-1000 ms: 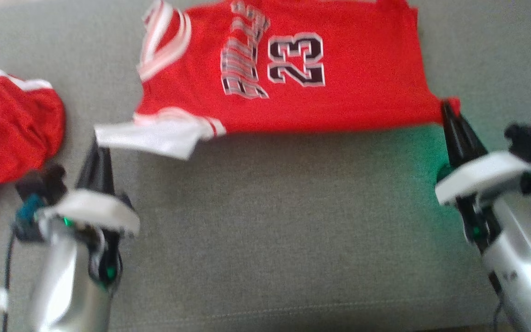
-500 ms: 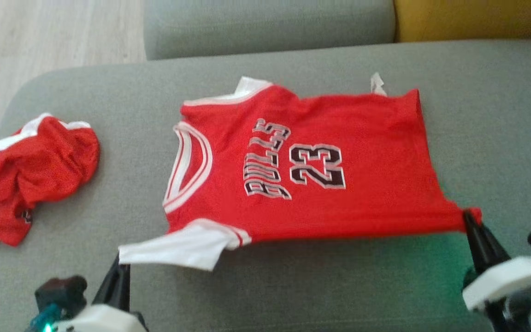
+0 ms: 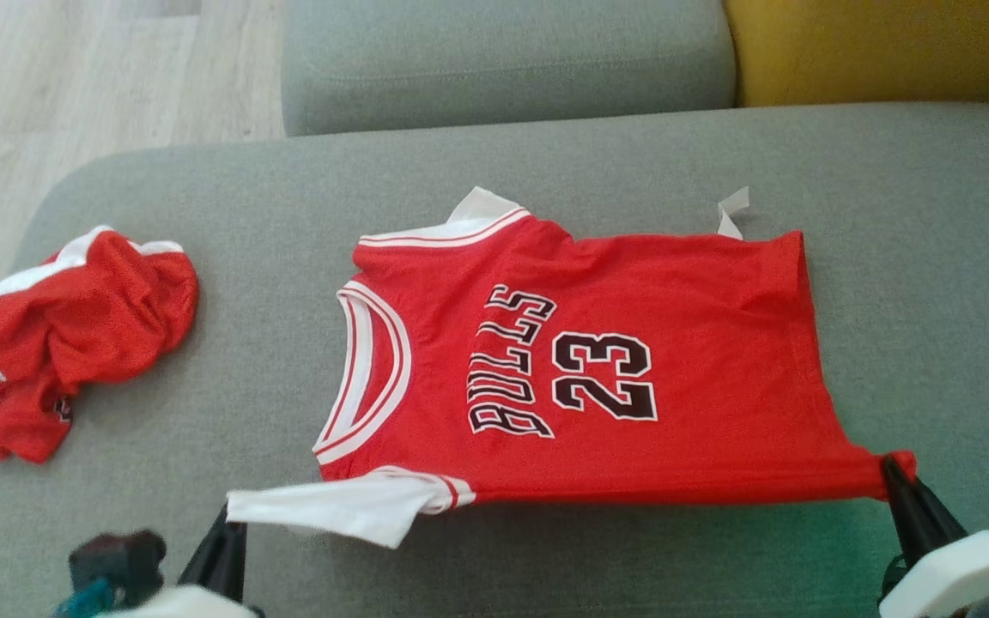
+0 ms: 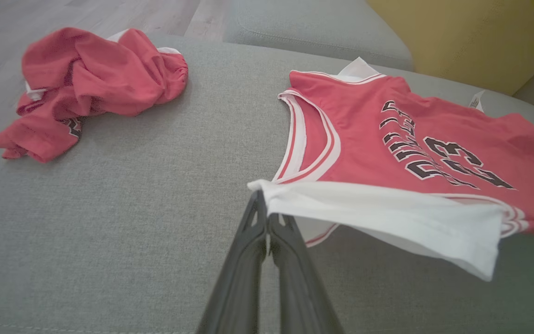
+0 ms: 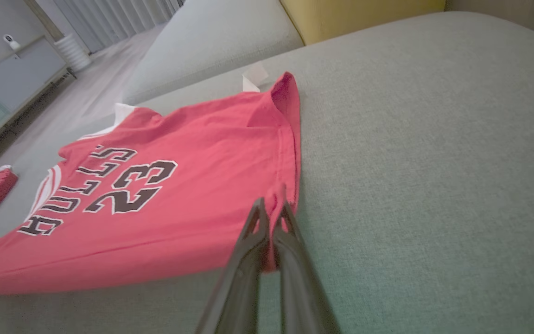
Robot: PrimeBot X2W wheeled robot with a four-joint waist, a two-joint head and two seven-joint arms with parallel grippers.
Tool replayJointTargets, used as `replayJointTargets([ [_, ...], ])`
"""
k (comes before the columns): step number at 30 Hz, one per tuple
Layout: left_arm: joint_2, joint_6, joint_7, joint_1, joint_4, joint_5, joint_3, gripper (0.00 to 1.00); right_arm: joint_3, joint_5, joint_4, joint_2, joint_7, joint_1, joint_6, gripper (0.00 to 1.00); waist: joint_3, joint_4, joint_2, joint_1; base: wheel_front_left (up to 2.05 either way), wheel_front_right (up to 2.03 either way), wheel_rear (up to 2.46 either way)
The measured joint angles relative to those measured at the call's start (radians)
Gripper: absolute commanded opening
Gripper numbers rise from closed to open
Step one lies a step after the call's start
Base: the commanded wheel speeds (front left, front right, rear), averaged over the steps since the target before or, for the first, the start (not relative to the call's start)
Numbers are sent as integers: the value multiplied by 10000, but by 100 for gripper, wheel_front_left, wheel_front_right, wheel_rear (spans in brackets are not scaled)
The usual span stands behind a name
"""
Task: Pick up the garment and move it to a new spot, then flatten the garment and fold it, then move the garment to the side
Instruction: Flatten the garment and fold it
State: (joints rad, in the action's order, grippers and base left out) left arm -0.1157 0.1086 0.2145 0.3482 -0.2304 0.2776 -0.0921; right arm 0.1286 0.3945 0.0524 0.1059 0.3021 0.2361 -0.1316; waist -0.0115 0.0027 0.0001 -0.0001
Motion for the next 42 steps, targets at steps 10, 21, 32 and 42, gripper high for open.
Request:
replayJointTargets([
  [10,-272,-807,128,-2381,1708,477,-242,0,-17,-485,-665,-33,523,-1366,0,0,-661,-181,0,0,0,0,0],
  [21,-439,-1616,-96,-5213,4374,656,-591,0,-410,-742,-2408,61,244,-3235,0,0,-1667,-557,0,1,0,0,0],
  [32,-422,-1879,-360,-6193,6080,617,-865,100,-1300,-779,-3302,286,-1256,-4447,0,100,-2356,-720,-1,1,0,0,0],
  [42,-307,-1007,-2878,-5711,5118,357,-487,100,-1563,-1894,-2393,487,-3484,-4408,0,100,-2203,-506,-1,1,0,0,0],
])
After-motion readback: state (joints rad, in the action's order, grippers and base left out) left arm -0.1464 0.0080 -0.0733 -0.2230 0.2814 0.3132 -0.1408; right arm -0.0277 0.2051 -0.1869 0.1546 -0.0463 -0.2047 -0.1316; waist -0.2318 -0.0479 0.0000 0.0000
